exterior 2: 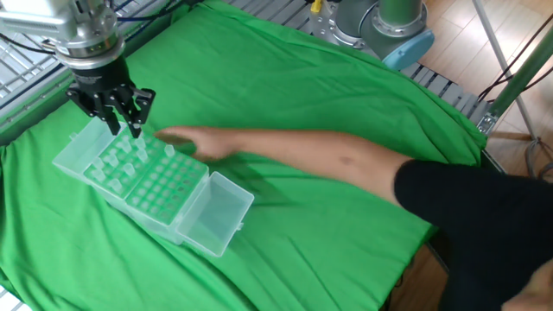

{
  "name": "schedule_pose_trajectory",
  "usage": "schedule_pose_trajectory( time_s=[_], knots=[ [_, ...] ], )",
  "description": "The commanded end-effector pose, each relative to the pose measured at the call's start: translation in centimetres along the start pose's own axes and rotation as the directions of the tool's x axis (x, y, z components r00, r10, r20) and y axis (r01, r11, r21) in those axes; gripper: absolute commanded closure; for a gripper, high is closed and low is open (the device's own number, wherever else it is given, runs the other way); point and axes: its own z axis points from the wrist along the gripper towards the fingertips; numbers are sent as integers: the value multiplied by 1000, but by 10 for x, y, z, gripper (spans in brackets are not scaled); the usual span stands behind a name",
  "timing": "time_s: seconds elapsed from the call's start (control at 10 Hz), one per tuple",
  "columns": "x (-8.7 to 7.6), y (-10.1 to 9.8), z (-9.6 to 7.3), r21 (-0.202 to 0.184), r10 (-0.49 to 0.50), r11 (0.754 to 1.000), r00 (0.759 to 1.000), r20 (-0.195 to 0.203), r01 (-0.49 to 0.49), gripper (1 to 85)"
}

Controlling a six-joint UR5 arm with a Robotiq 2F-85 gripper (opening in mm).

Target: Insert a large pipette tip into the holder for large pipette tips

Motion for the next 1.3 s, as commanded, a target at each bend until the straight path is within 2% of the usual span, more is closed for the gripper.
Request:
schedule_pose_trajectory(
  time_s=[0.0,0.4,1.2],
  knots=[
    [9,7,3,-17,9,1000,1000,8,-8,490],
    [14,7,6,-18,6,1000,1000,9,-6,507],
    [10,5,10,-12,12,1000,1000,17,-11,557]
  ],
)
